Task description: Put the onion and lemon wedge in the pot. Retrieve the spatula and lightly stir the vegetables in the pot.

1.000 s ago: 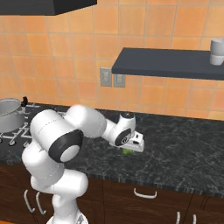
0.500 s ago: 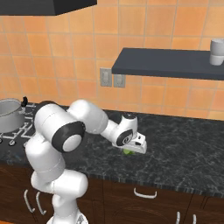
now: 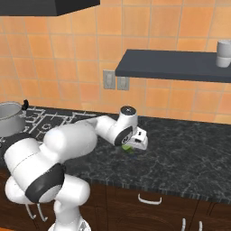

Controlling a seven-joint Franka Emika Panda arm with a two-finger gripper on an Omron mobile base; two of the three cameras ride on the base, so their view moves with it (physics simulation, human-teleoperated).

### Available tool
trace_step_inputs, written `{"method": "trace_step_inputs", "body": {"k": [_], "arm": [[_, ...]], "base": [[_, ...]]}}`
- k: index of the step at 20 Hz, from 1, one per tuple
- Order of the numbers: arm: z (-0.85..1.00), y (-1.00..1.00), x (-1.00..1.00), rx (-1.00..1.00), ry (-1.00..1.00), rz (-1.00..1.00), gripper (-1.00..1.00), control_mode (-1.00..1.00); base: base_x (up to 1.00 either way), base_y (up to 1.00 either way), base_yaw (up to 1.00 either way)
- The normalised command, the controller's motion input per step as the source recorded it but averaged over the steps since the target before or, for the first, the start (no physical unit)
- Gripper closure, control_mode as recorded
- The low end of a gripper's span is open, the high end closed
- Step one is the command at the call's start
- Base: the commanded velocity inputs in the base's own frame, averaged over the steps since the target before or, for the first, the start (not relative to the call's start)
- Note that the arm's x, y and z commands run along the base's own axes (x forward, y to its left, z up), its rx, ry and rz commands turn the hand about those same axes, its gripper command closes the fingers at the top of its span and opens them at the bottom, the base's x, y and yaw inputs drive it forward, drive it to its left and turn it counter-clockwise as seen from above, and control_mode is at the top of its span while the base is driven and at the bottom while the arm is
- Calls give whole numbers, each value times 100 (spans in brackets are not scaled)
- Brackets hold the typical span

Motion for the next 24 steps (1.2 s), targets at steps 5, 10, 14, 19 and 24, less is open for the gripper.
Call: {"method": "trace_step_inputs", "body": {"k": [5,10,14,19,24], "arm": [[98,59,-34,0,0,-1,100,-100],[64,55,-54,0,2,-5,100,-100],[10,9,-27,0,2,-2,100,-100],[0,20,-13,0,1,0,100,100],[0,0,0,0,0,0,100,100]], "base": [[0,0,0],[0,0,0],[0,0,0],[-6,10,0],[-24,96,0]]}}
